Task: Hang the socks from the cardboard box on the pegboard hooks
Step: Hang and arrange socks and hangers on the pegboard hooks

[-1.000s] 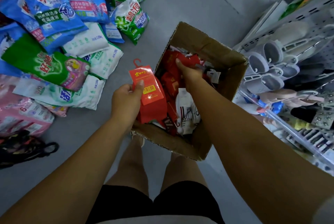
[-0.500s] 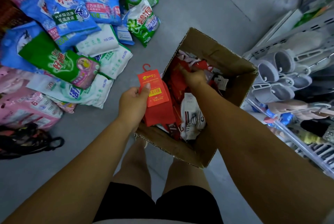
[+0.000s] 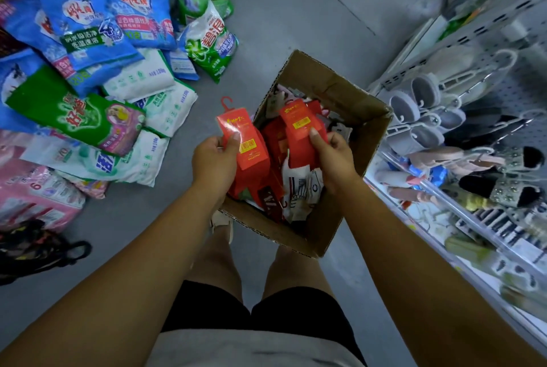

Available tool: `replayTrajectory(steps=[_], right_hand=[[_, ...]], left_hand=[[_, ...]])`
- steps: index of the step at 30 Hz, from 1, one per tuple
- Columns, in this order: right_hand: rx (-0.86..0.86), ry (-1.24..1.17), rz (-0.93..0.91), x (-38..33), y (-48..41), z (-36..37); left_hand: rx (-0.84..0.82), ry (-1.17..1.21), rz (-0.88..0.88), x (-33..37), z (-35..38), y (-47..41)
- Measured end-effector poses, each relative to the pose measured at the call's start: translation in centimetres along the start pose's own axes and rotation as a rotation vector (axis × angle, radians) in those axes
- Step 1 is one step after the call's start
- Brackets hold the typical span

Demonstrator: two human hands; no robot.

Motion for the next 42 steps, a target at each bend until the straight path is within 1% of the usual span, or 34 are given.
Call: replayTrajectory(steps=[5,9,11,13,16,20,23,24,27,29,30,32,33,34,36,38,40,42], right_hand=[[-0.037,-0.224,-0.133,-1.9,8.3,-0.8],[-0.032,-0.344,-0.225,-3.0,15.3,-0.1],[-0.018,-0.351,-0.253,-3.2,18.2,0.7],[0.015,-0.304,-0.269,-3.2,20.6,1.2],[0.053,-0.297,-0.308,-3.2,23.7,1.1],[0.14,-0.278,-0.317,-3.4,26.5,-0.7],[0.251,-0.236,-0.383,-3.6,28.1,-3.4],[0.26,-0.248,-0.411,-3.7,28.7,-4.4],[0.19,-0.34,-0.445,-3.2,30.7,-7.7],[0.202,-0.355,-0.459,-2.5,32.3,-10.6],[0.244,-0.363,-0.473,-2.1,33.3,-12.3],[0.378,-0.396,-0.502,-1.0,35.5,-16.2],[0.448,-0.408,-0.516,-0.4,36.6,-18.2],[0.508,-0.396,-0.535,0.2,37.8,-20.2],[0.571,-0.311,-0.591,1.0,40.3,-23.5],[0.568,-0.215,-0.626,1.8,42.7,-26.1],[0.551,-0.139,-0.619,2.6,44.9,-28.5],[0.512,-0.148,-0.583,3.4,46.8,-31.2]], left_hand=[[-0.114,0.057,-0.006,2.0,0.5,2.3],[-0.306,0.127,-0.002,4.0,1.7,5.4],[-0.441,0.093,0.038,5.2,2.6,7.5],[-0.529,0.071,0.099,6.3,3.2,9.6],[-0.557,0.022,0.208,7.7,3.4,12.0],[-0.664,-0.117,0.336,8.9,4.5,15.5],[-0.744,-0.179,0.38,9.3,6.6,18.6],[-0.778,-0.189,0.383,9.2,7.5,19.6],[-0.874,-0.241,0.37,8.8,10.9,23.3],[-0.913,-0.254,0.355,7.8,13.6,25.9],[-0.911,-0.258,0.353,7.3,15.1,27.3],[-0.876,-0.282,0.351,5.9,18.2,30.4],[-0.884,-0.287,0.326,5.0,19.8,32.1],[-0.93,-0.261,0.28,4.0,21.7,33.9],[-1.093,-0.146,0.168,2.0,25.8,37.9],[-1.173,-0.062,0.139,0.6,29.5,41.3],[-1.174,-0.022,0.094,-0.5,32.5,43.5],[-1.161,-0.043,0.107,-1.2,35.1,44.9]])
Point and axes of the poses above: each hand's wrist, its own y-axis away from the middle knuckle, its own z-axis out of the palm, x = y × z, the point moved 4 cm from there along -y, towards the middle knuckle, and after that the axes turned 7 degrees about -x, right-handed, at the moved point
